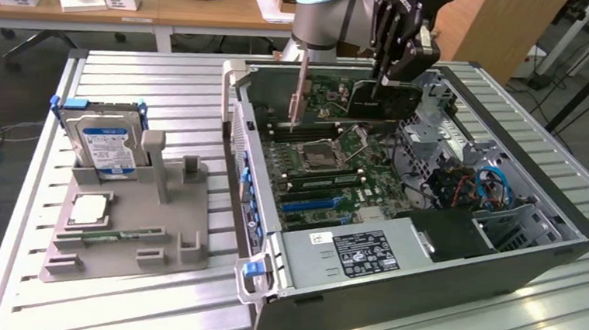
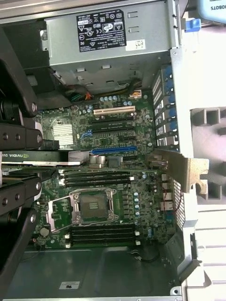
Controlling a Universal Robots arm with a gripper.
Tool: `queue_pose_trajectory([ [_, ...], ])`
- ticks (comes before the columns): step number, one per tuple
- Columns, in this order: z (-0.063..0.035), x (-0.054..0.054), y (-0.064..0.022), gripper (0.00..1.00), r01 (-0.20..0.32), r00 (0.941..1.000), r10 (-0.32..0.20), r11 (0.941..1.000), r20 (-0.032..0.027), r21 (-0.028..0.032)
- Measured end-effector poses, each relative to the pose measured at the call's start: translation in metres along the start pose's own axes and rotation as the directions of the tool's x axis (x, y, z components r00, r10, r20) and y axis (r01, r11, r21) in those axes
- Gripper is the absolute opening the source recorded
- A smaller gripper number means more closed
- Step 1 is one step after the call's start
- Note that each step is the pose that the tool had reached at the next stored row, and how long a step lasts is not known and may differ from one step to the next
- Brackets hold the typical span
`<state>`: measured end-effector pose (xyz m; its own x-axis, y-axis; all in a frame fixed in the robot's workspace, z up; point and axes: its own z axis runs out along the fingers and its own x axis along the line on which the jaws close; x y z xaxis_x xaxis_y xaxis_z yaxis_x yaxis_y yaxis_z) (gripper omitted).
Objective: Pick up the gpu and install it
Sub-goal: 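Insert the gpu into the slot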
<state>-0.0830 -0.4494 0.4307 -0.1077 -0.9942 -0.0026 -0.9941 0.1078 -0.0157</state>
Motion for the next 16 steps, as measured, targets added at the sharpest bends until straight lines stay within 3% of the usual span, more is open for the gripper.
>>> queue_pose_trajectory([
  [16,0.0020,-0.0001,0.0001,0.27,0.031,0.9995,-0.031,0.9995,0.0009,0.0000],
])
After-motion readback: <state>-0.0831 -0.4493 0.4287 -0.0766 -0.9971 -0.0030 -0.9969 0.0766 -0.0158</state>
